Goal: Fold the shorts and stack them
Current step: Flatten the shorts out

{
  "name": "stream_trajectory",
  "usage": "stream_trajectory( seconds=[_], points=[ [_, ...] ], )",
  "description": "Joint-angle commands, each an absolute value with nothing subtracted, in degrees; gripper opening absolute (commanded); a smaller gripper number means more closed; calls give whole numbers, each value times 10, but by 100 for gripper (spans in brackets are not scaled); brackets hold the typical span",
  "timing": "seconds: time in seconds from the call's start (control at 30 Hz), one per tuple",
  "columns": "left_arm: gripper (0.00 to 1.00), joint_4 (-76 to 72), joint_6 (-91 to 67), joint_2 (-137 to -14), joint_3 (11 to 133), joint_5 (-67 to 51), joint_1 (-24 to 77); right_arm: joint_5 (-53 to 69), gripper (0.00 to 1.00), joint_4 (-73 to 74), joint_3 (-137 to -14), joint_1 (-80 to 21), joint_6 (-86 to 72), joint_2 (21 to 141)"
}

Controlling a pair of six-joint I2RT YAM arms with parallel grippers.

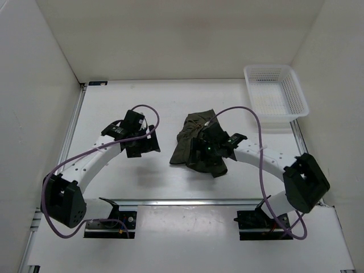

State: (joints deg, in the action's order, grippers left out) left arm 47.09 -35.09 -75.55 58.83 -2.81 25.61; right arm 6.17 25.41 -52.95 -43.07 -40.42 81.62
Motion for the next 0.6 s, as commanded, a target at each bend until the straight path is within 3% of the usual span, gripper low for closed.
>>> stream_trajectory(
  seconds=[0.0, 0.1, 0.17, 0.2, 0.27, 0.3, 0.33, 0.37, 0.43, 0.47, 0.57],
  points=[
    [99, 461, -357, -723, 571, -39, 242, 68, 97, 195, -561, -427, -430, 847],
    [99, 466, -357, -710, 566, -39, 228, 68, 90, 174, -577, -427, -441, 891],
    [99, 466, -357, -705, 566, -44, 222, 79, 76, 158, -590, -421, -449, 910],
    [99, 466, -357, -705, 566, -44, 217, 79, 63, 150, -590, -421, -461, 923],
    [99, 466, -357, -705, 560, -44, 217, 79, 51, 144, -598, -421, -467, 930],
    [99, 466, -357, -705, 560, -44, 217, 60, 39, 149, -606, -421, -467, 930],
    [99, 466, -357, -705, 560, -44, 217, 52, 39, 149, -606, -421, -467, 930],
    [99, 466, -357, -705, 554, -44, 217, 47, 30, 157, -614, -421, -467, 930],
    [99, 466, -357, -705, 548, -44, 217, 36, 23, 171, -633, -421, -460, 930],
    [99, 466, -357, -705, 548, -49, 217, 25, 0, 186, -639, -421, -453, 930],
    [86, 466, -348, -711, 555, -44, 251, 11, 0, 215, -644, -416, -443, 890]
  ],
)
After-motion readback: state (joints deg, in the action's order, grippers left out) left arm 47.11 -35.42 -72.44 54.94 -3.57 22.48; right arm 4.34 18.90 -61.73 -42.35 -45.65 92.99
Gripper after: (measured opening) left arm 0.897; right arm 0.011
